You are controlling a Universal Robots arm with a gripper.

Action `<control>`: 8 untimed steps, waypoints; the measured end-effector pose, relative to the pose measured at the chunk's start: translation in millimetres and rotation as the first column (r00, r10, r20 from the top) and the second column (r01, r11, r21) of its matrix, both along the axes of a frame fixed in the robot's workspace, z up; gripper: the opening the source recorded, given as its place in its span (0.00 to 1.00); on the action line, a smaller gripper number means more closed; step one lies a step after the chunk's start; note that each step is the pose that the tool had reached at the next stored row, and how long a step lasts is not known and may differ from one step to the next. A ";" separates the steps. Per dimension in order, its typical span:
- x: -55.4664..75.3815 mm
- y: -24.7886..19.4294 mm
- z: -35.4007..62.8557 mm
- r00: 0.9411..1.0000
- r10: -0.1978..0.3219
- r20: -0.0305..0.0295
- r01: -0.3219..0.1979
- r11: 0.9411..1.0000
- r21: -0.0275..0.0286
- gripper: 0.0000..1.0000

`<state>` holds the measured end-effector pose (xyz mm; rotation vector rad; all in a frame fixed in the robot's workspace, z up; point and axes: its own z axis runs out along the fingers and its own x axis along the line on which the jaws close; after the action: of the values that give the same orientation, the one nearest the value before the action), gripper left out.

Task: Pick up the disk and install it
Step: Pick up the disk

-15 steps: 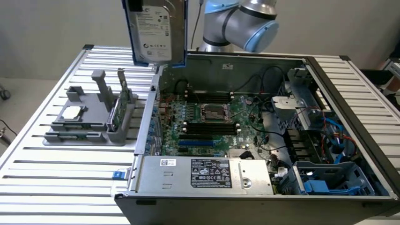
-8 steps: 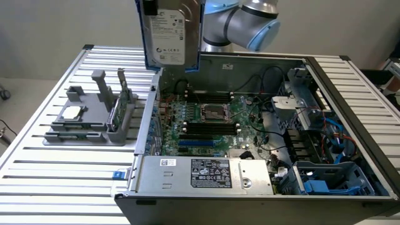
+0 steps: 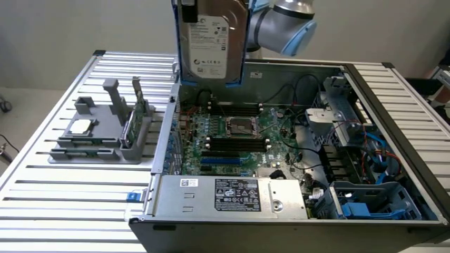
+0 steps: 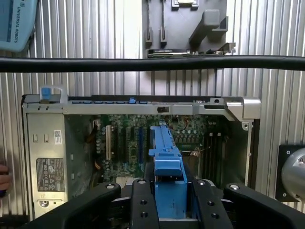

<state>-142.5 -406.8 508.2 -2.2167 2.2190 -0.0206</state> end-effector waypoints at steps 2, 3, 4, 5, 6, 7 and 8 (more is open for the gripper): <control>8.0 -4.1 0.1 1.000 0.000 0.000 0.000 1.000 0.000 0.33; 12.0 -6.2 0.2 1.000 0.000 0.000 0.000 1.000 0.000 0.33; 16.1 -8.3 0.4 1.000 0.000 0.000 0.000 1.000 0.000 0.33; 20.4 -10.6 0.3 1.000 0.000 0.000 0.000 1.000 0.000 0.33; 24.5 -12.7 0.4 1.000 0.000 0.000 0.000 1.000 0.000 0.33; 28.6 -14.8 0.5 1.000 0.000 0.000 0.000 1.000 0.000 0.33; 32.6 -16.9 0.5 1.000 0.000 0.000 0.000 1.000 0.000 0.33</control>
<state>-109.9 -423.7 508.7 -2.2166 2.2189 -0.0203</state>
